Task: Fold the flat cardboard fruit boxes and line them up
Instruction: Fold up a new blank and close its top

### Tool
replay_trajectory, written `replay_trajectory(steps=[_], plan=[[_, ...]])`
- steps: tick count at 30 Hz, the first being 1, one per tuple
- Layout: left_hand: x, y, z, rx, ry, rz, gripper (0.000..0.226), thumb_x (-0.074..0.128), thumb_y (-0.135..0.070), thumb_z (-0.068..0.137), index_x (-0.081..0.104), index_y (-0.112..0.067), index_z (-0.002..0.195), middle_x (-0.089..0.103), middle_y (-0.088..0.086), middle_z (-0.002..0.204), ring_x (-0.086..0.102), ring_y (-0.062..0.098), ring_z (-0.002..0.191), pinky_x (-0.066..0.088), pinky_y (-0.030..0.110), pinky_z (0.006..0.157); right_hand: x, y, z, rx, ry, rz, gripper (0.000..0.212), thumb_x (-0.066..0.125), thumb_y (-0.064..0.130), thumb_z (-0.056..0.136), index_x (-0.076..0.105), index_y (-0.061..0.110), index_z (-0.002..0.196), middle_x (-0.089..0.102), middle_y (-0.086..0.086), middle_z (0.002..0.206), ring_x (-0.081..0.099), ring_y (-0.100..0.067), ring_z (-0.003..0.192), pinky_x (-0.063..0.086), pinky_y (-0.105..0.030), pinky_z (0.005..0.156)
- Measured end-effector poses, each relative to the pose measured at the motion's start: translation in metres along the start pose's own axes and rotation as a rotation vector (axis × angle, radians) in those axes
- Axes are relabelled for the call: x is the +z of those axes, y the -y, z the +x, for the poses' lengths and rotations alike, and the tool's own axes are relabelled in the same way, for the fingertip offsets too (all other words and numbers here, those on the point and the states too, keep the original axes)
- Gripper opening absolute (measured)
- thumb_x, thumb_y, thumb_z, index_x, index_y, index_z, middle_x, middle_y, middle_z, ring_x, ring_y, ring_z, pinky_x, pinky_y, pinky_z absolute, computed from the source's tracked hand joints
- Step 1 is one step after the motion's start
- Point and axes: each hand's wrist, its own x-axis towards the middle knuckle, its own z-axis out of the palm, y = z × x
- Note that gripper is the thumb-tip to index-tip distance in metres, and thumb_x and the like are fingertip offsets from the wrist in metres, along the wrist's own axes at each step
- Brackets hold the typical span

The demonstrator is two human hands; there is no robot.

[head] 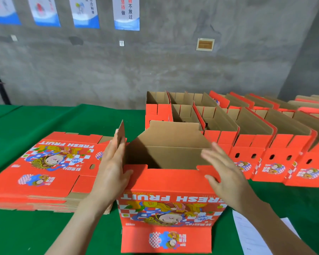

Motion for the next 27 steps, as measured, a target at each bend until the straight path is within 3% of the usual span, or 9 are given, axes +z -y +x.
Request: replay_trajectory(steps=[3,7,11,15,17,19,22,24,27], plan=[[0.007,-0.003,-0.001,0.017,-0.006,-0.047,0.103,0.065,0.020,0.062,0.018,-0.007,0.150,0.001,-0.002,0.159,-0.002,-0.003,0.144,0.005,0.007,0.111,0.007,-0.003,-0.003,-0.141,0.048,0.024,0.052,0.073,-0.008,0.072,0.058,0.020,0.113,0.054,0.007,0.121,0.053,-0.016,0.116,0.037,-0.024,0.099],[0.011,-0.003,-0.001,0.035,0.002,-0.072,0.103,0.063,0.022,0.062,0.018,-0.008,0.150,0.000,-0.005,0.158,-0.008,-0.018,0.136,0.004,-0.002,0.104,0.013,-0.010,-0.001,-0.085,-0.001,0.150,0.038,0.066,-0.005,0.081,0.054,0.020,0.107,0.047,0.012,0.115,0.054,-0.003,0.090,0.044,-0.017,0.080],[0.010,0.001,0.002,0.052,0.041,-0.065,0.106,0.062,0.022,0.063,0.014,-0.013,0.151,-0.003,-0.009,0.159,-0.004,-0.010,0.140,0.004,0.000,0.107,0.009,-0.016,0.028,-0.082,-0.419,0.073,0.020,0.044,-0.011,0.083,0.062,-0.004,0.088,0.059,-0.012,0.093,0.052,-0.018,0.091,0.039,-0.020,0.086],[0.009,0.006,0.004,0.064,0.050,-0.061,0.106,0.063,0.022,0.064,0.013,-0.012,0.151,-0.004,-0.009,0.159,-0.007,-0.011,0.140,0.003,0.000,0.107,-0.004,-0.032,0.051,0.298,-0.805,0.272,0.025,0.043,-0.009,0.088,0.054,-0.001,0.108,0.046,-0.004,0.109,0.048,-0.016,0.103,0.040,-0.016,0.086],[0.009,0.007,0.005,0.059,0.062,-0.061,0.106,0.063,0.021,0.065,0.011,-0.013,0.151,-0.006,-0.009,0.159,-0.007,-0.010,0.140,0.003,0.000,0.107,0.000,-0.039,0.050,0.462,-0.595,0.431,0.028,0.051,-0.007,0.090,0.053,0.004,0.116,0.048,0.000,0.115,0.051,-0.018,0.112,0.044,-0.023,0.093],[0.009,0.009,0.006,0.058,0.070,-0.058,0.105,0.061,0.020,0.067,0.009,-0.016,0.151,-0.007,-0.010,0.159,-0.006,-0.009,0.141,0.003,0.001,0.107,0.010,-0.041,0.045,0.405,-0.282,0.456,0.026,0.054,-0.003,0.091,0.059,0.009,0.113,0.057,0.006,0.113,0.056,-0.015,0.111,0.046,-0.033,0.098],[0.011,0.009,0.009,0.047,0.078,-0.068,0.108,0.058,0.019,0.068,0.002,-0.026,0.149,-0.007,-0.013,0.159,-0.005,-0.011,0.140,0.005,0.001,0.107,0.014,-0.040,0.041,0.232,-0.099,0.378,0.038,0.050,-0.004,0.092,0.061,0.027,0.112,0.058,0.015,0.120,0.053,-0.010,0.119,0.038,-0.019,0.103],[0.013,0.009,0.010,0.047,0.083,-0.071,0.106,0.057,0.019,0.069,0.004,-0.024,0.149,-0.006,-0.013,0.159,-0.004,-0.011,0.140,0.005,0.001,0.107,0.007,-0.042,0.046,0.176,-0.032,0.339,0.057,0.045,-0.009,0.090,0.053,0.040,0.120,0.049,0.015,0.135,0.039,-0.007,0.133,0.025,-0.008,0.105],[0.014,0.010,0.011,0.051,0.086,-0.062,0.100,0.054,0.021,0.069,0.011,-0.016,0.151,-0.005,-0.012,0.159,-0.003,-0.007,0.142,0.005,0.003,0.108,0.000,-0.043,0.056,0.124,0.192,0.287,0.082,0.035,-0.016,0.083,0.043,0.054,0.124,0.020,0.017,0.154,0.007,0.000,0.145,0.010,-0.019,0.114]])
